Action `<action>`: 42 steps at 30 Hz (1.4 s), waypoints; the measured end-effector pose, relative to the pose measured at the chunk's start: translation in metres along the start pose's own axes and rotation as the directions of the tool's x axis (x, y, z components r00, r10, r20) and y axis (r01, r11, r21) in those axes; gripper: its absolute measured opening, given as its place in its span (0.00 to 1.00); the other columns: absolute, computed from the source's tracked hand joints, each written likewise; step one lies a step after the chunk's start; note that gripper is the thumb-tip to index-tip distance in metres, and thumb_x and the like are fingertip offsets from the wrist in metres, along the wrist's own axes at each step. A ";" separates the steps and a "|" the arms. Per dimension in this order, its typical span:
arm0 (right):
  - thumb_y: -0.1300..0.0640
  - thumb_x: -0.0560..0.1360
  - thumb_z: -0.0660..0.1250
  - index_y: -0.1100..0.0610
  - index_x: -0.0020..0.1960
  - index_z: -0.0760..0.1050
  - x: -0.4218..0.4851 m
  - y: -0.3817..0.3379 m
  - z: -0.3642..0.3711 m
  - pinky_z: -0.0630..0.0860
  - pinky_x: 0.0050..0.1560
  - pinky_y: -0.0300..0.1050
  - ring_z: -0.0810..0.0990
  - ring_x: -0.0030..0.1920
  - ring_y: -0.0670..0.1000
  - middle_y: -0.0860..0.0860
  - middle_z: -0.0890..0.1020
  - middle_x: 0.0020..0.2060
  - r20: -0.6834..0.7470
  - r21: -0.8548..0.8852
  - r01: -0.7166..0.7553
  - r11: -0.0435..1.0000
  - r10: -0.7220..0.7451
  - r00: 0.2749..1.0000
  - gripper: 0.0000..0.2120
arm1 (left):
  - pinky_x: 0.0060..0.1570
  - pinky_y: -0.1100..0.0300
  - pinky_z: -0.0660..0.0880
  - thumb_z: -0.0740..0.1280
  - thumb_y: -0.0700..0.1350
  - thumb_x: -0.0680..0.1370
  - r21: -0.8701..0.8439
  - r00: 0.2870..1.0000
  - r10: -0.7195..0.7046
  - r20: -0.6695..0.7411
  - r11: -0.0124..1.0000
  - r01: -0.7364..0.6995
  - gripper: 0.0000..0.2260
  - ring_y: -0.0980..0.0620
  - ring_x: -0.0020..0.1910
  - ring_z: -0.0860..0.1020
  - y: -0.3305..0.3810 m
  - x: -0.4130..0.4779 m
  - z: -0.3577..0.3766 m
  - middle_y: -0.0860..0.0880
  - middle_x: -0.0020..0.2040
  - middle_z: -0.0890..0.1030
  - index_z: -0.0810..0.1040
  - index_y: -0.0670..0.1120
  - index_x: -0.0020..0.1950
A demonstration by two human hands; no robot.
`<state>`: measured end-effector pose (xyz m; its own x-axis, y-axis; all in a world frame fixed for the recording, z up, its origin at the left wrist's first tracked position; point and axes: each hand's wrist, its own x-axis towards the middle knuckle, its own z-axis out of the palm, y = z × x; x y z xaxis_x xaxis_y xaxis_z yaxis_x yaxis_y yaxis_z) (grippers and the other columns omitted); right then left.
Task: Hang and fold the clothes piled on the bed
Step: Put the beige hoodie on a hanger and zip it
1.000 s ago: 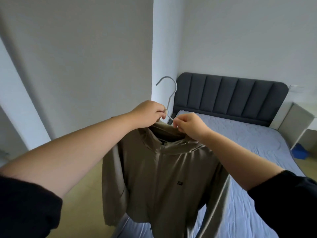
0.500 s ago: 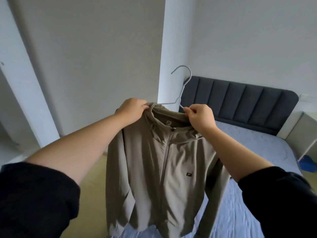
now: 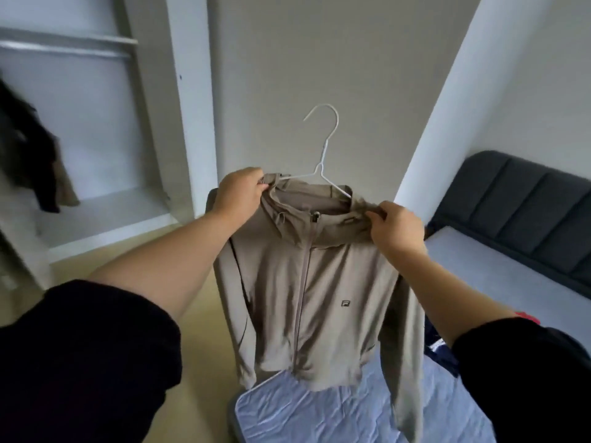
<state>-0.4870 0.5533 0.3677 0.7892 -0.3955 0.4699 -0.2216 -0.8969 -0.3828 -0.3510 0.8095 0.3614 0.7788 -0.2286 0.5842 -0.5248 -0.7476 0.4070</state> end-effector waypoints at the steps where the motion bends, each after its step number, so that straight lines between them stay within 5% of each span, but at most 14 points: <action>1: 0.51 0.77 0.64 0.55 0.39 0.71 0.000 -0.016 0.014 0.65 0.37 0.47 0.77 0.42 0.62 0.57 0.81 0.40 0.000 -0.008 0.031 0.999 -0.031 1.000 0.10 | 0.34 0.56 0.59 0.66 0.43 0.77 0.040 0.997 -0.033 0.064 0.999 0.031 0.10 0.42 0.41 0.74 -0.021 -0.002 -0.007 0.42 0.40 0.77 0.69 0.44 0.39; 6: 0.52 0.76 0.64 0.59 0.44 0.75 0.007 -0.104 0.091 0.68 0.40 0.48 0.78 0.47 0.63 0.59 0.82 0.43 0.093 0.007 0.147 0.989 -0.147 0.985 0.09 | 0.36 0.57 0.63 0.69 0.49 0.75 0.249 0.958 -0.157 0.242 0.964 0.095 0.08 0.40 0.46 0.77 -0.138 -0.018 -0.045 0.43 0.44 0.79 0.74 0.47 0.40; 15: 0.53 0.77 0.64 0.60 0.44 0.75 0.053 -0.272 0.196 0.66 0.37 0.46 0.77 0.45 0.61 0.59 0.81 0.41 0.196 0.086 0.286 0.954 -0.297 0.935 0.10 | 0.30 0.58 0.59 0.69 0.45 0.75 0.244 0.928 -0.363 0.086 0.910 0.334 0.17 0.45 0.38 0.73 -0.292 0.000 -0.121 0.50 0.33 0.70 0.65 0.50 0.30; 26: 0.54 0.75 0.65 0.56 0.37 0.70 0.140 -0.357 0.311 0.64 0.36 0.44 0.71 0.37 0.56 0.52 0.75 0.35 0.260 0.162 0.269 0.949 -0.305 0.916 0.10 | 0.34 0.56 0.62 0.65 0.41 0.76 0.170 0.882 -0.468 -0.046 0.867 0.469 0.10 0.44 0.39 0.72 -0.406 0.083 -0.103 0.46 0.36 0.73 0.69 0.44 0.36; 35: 0.51 0.72 0.69 0.52 0.36 0.73 0.284 -0.479 0.460 0.65 0.35 0.40 0.74 0.37 0.53 0.48 0.74 0.31 0.403 0.366 0.285 0.886 -0.427 0.809 0.09 | 0.40 0.51 0.70 0.63 0.40 0.78 0.176 0.837 -0.541 -0.078 0.819 0.546 0.08 0.42 0.42 0.75 -0.560 0.197 -0.094 0.40 0.40 0.77 0.75 0.38 0.42; 42: 0.49 0.75 0.64 0.55 0.42 0.75 0.360 -0.592 0.561 0.73 0.41 0.44 0.76 0.38 0.53 0.50 0.78 0.36 0.405 0.445 0.400 0.801 -0.579 0.708 0.09 | 0.35 0.56 0.59 0.64 0.40 0.77 0.181 0.784 -0.588 -0.199 0.764 0.619 0.13 0.48 0.38 0.69 -0.681 0.258 -0.099 0.47 0.35 0.70 0.66 0.46 0.34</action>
<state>0.2492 1.0529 0.3172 0.9189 0.3189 0.2323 0.3932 -0.7889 -0.4723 0.1729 1.3217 0.3043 0.8505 0.3848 0.3585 0.1435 -0.8255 0.5458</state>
